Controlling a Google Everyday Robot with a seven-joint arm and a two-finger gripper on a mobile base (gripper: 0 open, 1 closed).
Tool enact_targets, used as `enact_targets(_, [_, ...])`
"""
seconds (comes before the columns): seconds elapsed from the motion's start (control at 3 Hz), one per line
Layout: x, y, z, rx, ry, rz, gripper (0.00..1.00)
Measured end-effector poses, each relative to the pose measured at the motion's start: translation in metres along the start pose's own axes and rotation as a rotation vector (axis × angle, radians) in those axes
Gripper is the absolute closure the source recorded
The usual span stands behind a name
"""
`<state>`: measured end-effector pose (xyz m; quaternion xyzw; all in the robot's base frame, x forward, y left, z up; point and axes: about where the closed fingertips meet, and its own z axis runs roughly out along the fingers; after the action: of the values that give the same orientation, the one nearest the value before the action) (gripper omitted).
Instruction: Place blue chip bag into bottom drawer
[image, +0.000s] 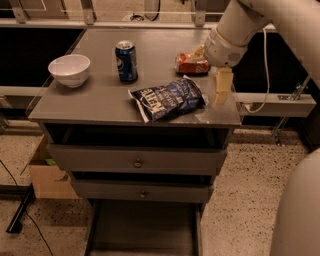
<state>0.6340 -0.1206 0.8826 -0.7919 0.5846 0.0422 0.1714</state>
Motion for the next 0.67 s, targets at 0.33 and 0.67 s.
enact_targets(0.33, [0.0006,-0.0078,-0.0011,0.019,0.043,-0.002,0.0])
enact_targets(0.67, [0.0009,-0.0089,-0.0009,0.021,0.048,-0.003,0.0])
